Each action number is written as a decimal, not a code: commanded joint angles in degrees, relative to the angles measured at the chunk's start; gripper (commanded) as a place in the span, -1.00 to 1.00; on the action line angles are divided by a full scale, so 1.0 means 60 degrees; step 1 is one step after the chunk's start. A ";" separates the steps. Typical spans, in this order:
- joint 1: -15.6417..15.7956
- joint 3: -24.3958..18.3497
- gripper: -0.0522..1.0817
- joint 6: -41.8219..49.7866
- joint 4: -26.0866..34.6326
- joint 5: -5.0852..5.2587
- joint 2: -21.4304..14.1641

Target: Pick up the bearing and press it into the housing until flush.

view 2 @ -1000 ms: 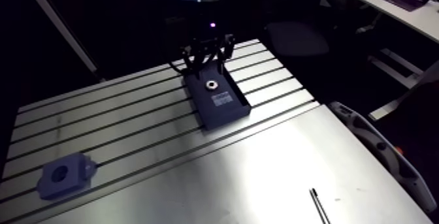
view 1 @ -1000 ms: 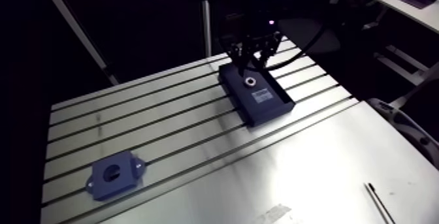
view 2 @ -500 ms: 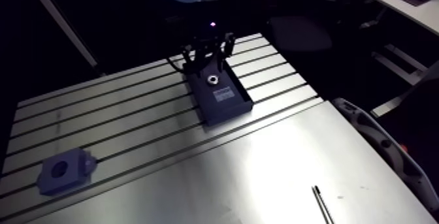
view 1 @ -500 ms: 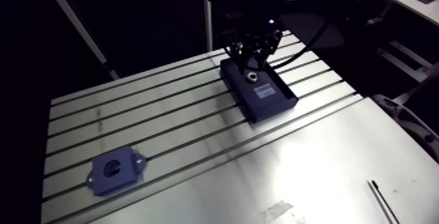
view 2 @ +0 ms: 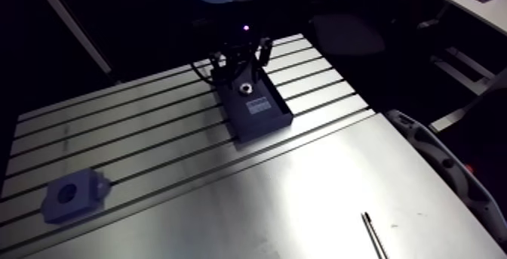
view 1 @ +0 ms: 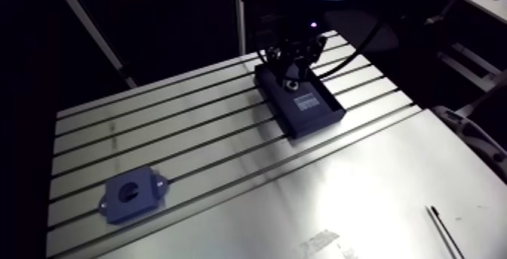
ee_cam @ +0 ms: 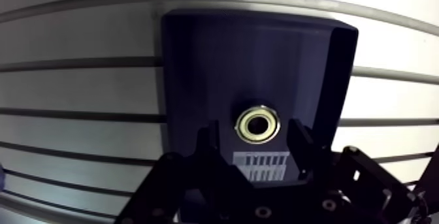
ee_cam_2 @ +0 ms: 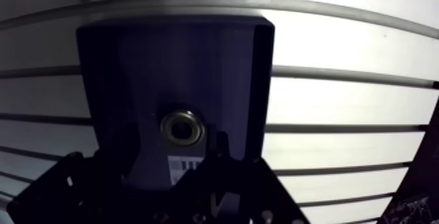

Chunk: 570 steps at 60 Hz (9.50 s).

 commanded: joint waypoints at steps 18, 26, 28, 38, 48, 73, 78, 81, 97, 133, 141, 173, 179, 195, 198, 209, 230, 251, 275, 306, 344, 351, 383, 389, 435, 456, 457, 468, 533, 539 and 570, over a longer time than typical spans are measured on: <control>0.0002 0.0007 -0.26 0.0012 -0.0006 -0.0022 0.0064; -0.0013 0.0019 -0.26 0.0011 -0.0097 -0.0034 0.0140; -0.0013 0.0021 -0.26 0.0011 -0.0194 -0.0049 0.0165; -0.0013 0.0036 -0.23 -0.0003 -0.0316 -0.0066 0.0186; 0.0002 0.0036 -0.19 -0.0003 -0.0314 -0.0066 0.0184; 0.0016 0.0036 -0.08 -0.0003 -0.0314 -0.0051 0.0171; 0.0031 0.0036 -0.07 -0.0003 -0.0314 -0.0051 0.0184; 0.0031 0.0036 -0.07 -0.0003 -0.0314 -0.0051 0.0182; 0.0046 0.0036 -0.06 -0.0003 -0.0314 -0.0051 0.0184; 0.0046 0.0021 -0.03 -0.0003 -0.0314 -0.0066 0.0198; 0.0046 0.0021 -0.02 -0.0003 -0.0287 -0.0066 0.0198; 0.0046 0.0080 0.02 -0.0003 -0.0314 -0.0066 0.0198; 0.0046 0.0080 0.03 -0.0003 -0.0314 -0.0066 0.0198; 0.0046 0.0080 0.06 -0.0003 -0.0300 -0.0066 0.0171; 0.0046 0.0080 0.07 -0.0003 -0.0312 -0.0117 0.0157; 0.0058 0.0053 0.07 -0.0018 -0.0272 -0.0227 0.0071; 0.0228 -0.0052 0.07 -0.0003 0.0373 -0.0171 -0.0602; 0.0983 -0.0038 0.14 0.0478 0.1284 -0.0083 -0.1508; 0.2286 0.0409 0.19 0.1564 0.1434 -0.0051 -0.1905; 0.3730 0.1150 0.20 0.1857 0.0462 0.0137 -0.2119; 0.4926 0.1266 0.21 0.2618 0.0184 0.0069 -0.2044; 0.5137 0.1267 0.22 0.2854 0.0254 0.0066 -0.2029; 0.5992 0.1382 0.22 0.3645 0.0303 -0.0020 -0.1826; 0.6038 0.1413 0.22 0.3645 0.0287 -0.0024 -0.1824; 0.6448 0.1501 0.24 0.3631 0.0072 0.0005 -0.1577; 0.6507 0.1591 0.24 0.3516 -0.0195 0.0007 -0.1443; 0.6507 0.1591 0.24 0.3516 -0.0195 0.0007 -0.1443; 0.6507 0.1589 0.23 0.3513 -0.0212 0.0007 -0.1413; 0.6566 0.1677 0.23 0.3457 -0.0460 0.0007 -0.1150; 0.6566 0.1691 0.23 0.3469 -0.0589 0.0007 -0.1135; 0.6551 0.1706 0.23 0.3469 -0.0593 0.0022 -0.1150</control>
